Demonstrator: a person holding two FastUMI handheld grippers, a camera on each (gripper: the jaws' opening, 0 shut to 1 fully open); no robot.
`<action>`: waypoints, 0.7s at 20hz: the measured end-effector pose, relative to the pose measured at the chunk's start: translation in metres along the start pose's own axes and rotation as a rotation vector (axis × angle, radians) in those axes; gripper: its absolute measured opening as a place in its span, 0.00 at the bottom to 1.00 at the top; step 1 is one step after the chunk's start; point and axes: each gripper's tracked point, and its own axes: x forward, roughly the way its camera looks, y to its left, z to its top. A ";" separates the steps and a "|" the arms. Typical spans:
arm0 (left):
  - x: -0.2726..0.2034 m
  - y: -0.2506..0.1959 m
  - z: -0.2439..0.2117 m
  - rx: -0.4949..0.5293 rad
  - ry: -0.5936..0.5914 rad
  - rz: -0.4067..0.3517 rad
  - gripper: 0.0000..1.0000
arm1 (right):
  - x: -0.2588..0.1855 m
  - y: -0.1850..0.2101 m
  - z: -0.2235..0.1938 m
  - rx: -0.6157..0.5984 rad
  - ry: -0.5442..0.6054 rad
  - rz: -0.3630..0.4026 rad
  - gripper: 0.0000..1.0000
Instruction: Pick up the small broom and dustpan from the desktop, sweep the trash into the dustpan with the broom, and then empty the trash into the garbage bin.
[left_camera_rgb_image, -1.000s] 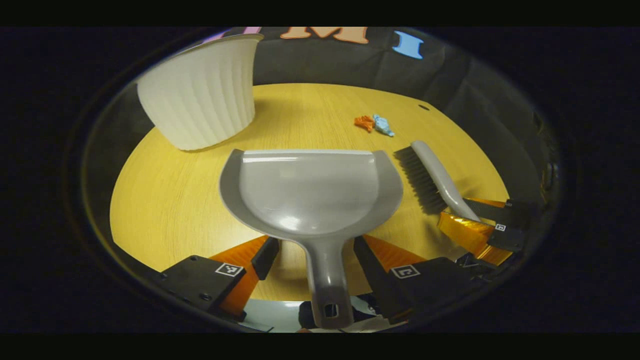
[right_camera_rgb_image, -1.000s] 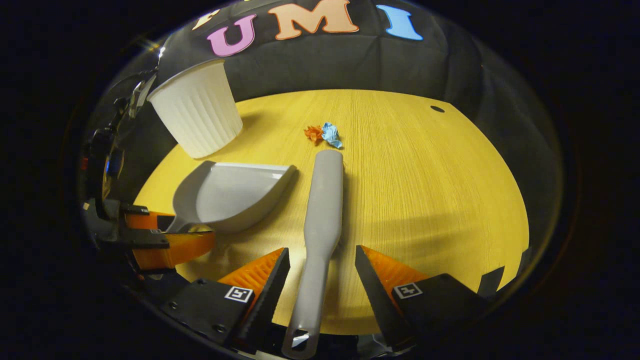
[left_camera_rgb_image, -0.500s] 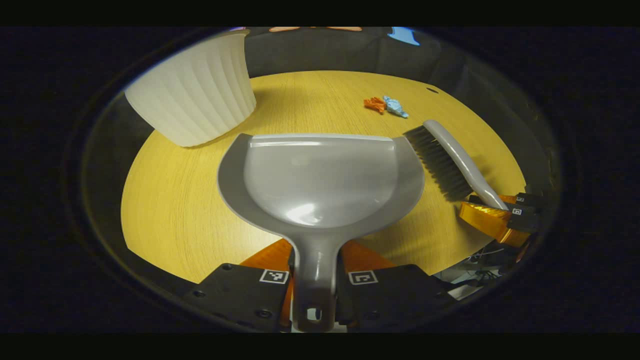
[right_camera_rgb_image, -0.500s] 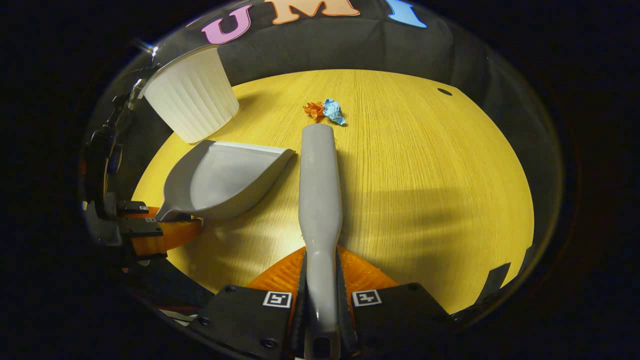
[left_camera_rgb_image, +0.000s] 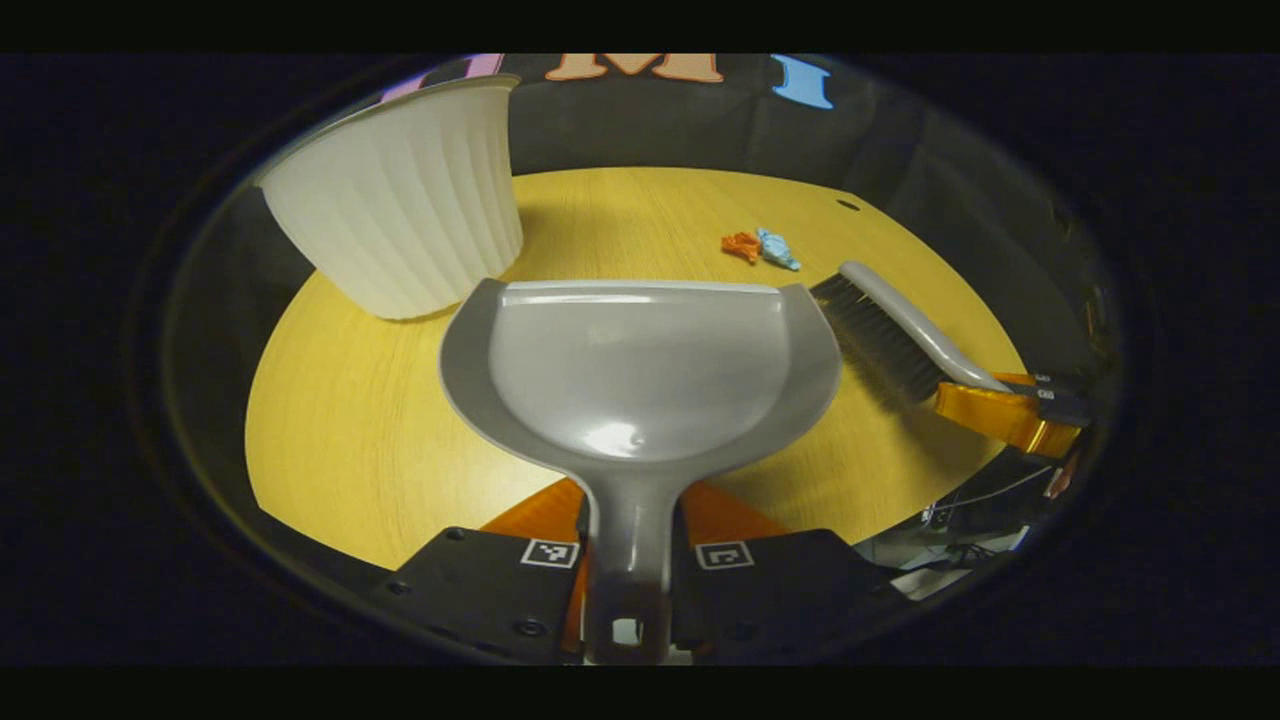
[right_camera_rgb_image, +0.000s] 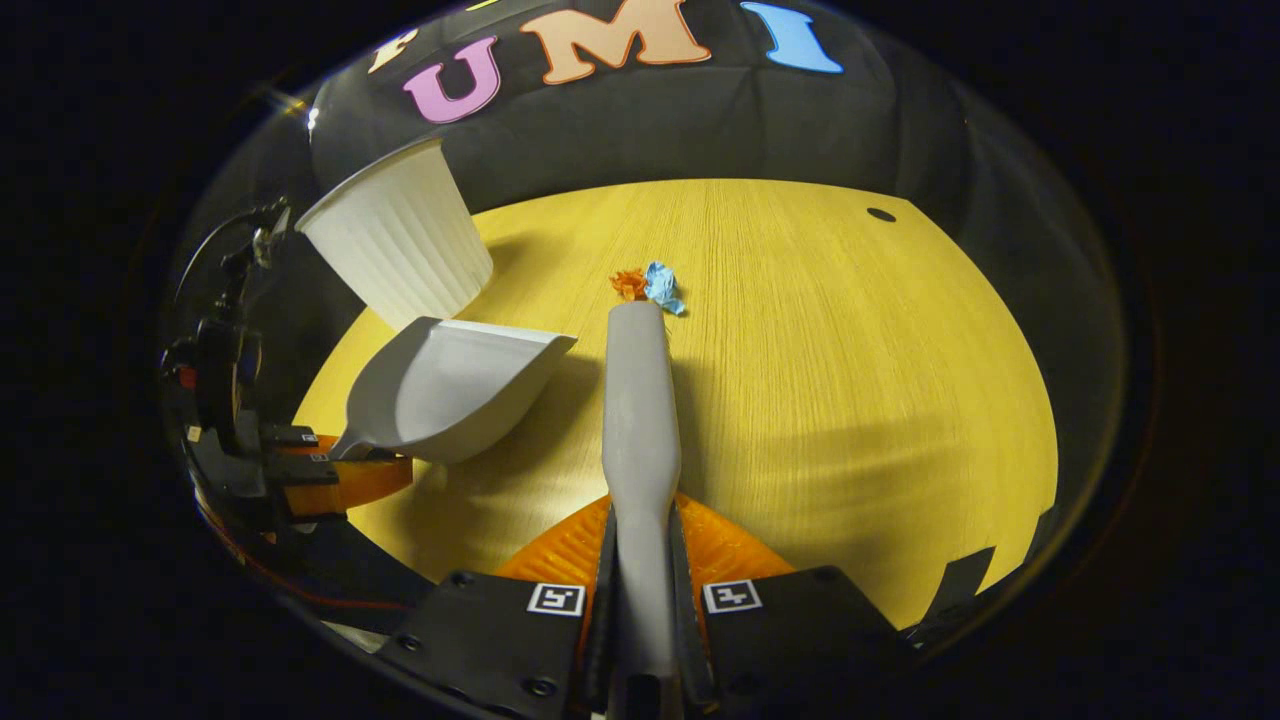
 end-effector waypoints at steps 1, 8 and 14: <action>0.001 0.001 0.004 0.032 -0.004 -0.009 0.30 | -0.007 -0.004 0.011 0.003 -0.012 0.000 0.29; 0.011 0.027 0.031 0.311 -0.004 -0.042 0.28 | -0.015 -0.048 0.106 -0.132 -0.097 -0.141 0.28; 0.027 0.012 0.027 0.333 0.048 -0.066 0.31 | 0.060 -0.069 0.159 -0.471 -0.012 -0.213 0.29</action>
